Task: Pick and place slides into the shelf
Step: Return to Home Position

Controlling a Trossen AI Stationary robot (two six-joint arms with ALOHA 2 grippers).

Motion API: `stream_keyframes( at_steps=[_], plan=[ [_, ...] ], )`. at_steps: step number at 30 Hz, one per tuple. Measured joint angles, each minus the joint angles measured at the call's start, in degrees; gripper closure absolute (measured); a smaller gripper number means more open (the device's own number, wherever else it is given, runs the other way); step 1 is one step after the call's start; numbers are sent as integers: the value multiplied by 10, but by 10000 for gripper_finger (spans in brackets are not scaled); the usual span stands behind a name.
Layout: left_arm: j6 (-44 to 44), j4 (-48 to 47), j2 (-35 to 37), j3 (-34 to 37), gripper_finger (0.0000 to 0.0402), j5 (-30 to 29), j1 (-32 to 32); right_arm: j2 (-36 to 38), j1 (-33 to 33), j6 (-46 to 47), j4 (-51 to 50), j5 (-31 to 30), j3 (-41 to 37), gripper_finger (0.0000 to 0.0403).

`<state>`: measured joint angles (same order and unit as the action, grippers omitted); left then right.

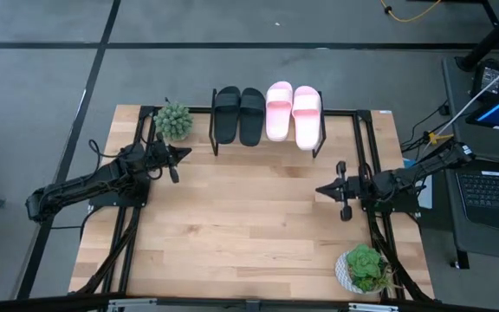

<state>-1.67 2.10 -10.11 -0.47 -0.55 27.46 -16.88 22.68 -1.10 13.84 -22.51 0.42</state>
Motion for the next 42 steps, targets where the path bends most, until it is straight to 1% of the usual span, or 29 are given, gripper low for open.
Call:
stream_keyframes(
  at_steps=[4, 20, 26, 28, 31, 35, 38, 42],
  plan=[
    [0, 0, 0, 0, 401, 0, 0, 0, 1, 35, 0, 18, 0, 400],
    [0, 0, 0, 0, 401, -1, 0, -3, 1, 42, 1, 18, 0, 400],
    [0, 0, 0, 0, 401, -1, 0, -5, 1, 85, -40, 18, 0, 397],
    [0, 0, 0, 0, 401, -1, 0, -6, 1, 103, -38, 17, 0, 392],
    [0, 0, 0, 0, 401, -1, 0, -6, 1, 87, -30, 17, 0, 382],
    [0, 0, 0, 0, 401, -1, 0, -6, 1, 53, 7, 17, 0, 376],
    [0, 0, 0, 0, 401, -1, 0, -6, 1, 53, 28, 17, 0, 377],
    [0, 0, 0, 0, 401, -1, 0, -6, 1, 52, 27, 17, 0, 380]
  ],
)
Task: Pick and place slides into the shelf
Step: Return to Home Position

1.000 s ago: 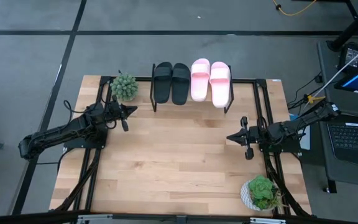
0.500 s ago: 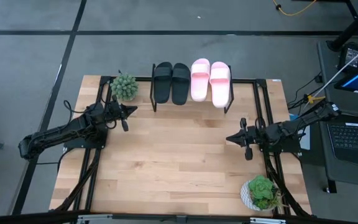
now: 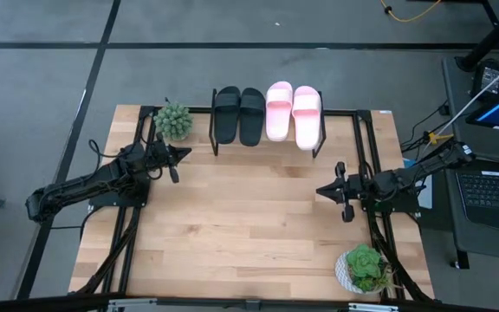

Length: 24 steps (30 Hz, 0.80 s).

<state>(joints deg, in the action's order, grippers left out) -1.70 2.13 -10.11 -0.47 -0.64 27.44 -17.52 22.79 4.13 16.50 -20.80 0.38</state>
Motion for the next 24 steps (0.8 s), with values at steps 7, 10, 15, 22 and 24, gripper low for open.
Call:
stream_keyframes(
  at_steps=[7, 10, 15, 22, 24],
  plan=[
    [0, 0, 0, 0, 401, 0, 0, 30, -27, -63, -14, 1, 0, 380],
    [0, 0, 0, 0, 401, 0, 0, 68, -61, -63, -46, 3, 0, 380],
    [0, 0, 0, 0, 401, 0, 0, 135, -109, -91, -119, 78, 0, 380],
    [0, 0, 0, 0, 401, -1, 0, 175, -137, -92, -152, 220, 0, 380],
    [0, 0, 0, 0, 401, -1, 0, 173, -137, -84, -152, 237, 0, 380]
  ],
)
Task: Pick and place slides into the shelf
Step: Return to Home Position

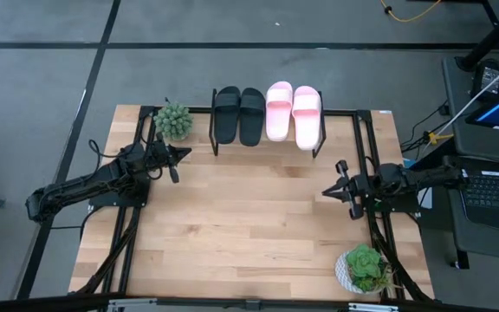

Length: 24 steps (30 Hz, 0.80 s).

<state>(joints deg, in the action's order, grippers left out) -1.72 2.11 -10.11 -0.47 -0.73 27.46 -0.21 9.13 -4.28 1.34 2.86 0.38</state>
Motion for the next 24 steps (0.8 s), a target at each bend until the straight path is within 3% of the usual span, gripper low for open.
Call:
stream_keyframes(
  at_steps=[24],
  plan=[
    [0, 0, 0, 0, 401, 0, 0, 1, -1, 26, 0, -2, 0, 380]
  ],
)
